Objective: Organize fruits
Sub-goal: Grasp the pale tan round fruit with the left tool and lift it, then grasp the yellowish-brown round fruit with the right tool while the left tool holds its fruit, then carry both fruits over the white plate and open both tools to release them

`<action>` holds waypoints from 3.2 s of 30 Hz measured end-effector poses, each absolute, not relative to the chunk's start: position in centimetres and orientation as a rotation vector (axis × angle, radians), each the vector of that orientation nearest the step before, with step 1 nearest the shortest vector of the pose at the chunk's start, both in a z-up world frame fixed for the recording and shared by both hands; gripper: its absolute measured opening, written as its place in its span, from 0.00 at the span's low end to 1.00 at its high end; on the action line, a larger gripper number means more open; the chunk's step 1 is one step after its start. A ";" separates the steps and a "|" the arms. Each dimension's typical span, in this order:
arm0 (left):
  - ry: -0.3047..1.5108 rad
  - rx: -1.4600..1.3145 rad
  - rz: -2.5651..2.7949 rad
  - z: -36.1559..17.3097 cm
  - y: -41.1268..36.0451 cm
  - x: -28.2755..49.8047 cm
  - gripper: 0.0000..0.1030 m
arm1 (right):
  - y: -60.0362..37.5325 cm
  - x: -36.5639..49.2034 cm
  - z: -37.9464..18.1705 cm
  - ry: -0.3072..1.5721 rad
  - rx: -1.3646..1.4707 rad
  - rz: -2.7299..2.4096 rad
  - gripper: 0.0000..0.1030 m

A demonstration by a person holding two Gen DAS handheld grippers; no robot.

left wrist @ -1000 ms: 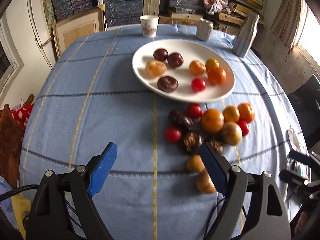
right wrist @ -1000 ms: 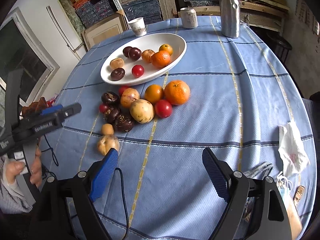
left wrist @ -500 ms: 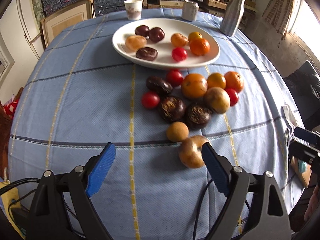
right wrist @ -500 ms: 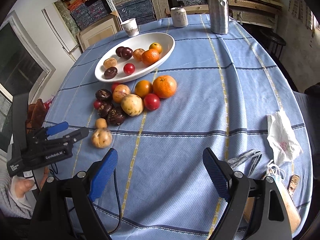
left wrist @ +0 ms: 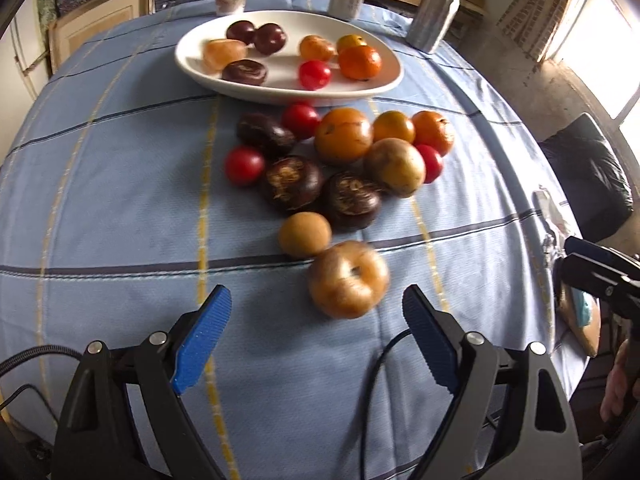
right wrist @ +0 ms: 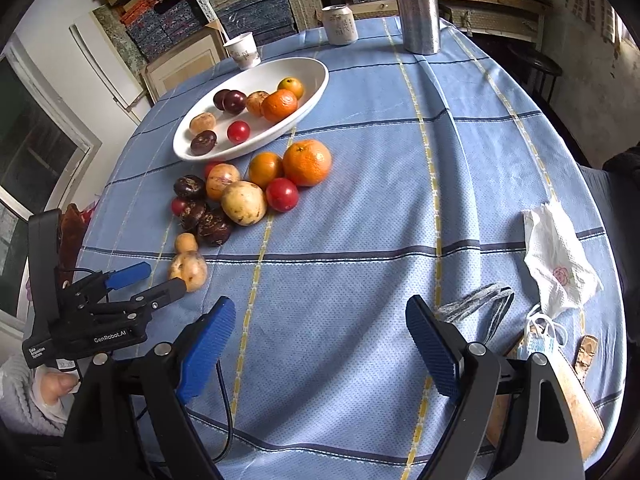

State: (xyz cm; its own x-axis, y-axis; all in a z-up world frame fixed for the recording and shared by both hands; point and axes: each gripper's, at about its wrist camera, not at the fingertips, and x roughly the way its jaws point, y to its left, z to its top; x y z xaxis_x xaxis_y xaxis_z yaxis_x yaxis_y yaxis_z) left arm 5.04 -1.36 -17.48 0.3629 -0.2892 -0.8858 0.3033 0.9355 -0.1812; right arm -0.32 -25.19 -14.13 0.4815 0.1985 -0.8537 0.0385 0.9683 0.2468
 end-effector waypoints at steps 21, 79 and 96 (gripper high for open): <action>1.158 -0.010 -0.419 -18.4 -1.5 5.3 0.42 | -25.6 0.0 -14.6 1.061 0.258 0.094 0.85; 1.147 -0.051 -0.205 -17.3 7.8 3.9 0.42 | -19.1 6.4 -17.5 1.044 0.125 0.344 0.41; 1.024 -0.003 -0.308 -12.4 0.8 15.6 0.43 | -22.0 12.2 -11.1 0.907 0.207 0.321 0.41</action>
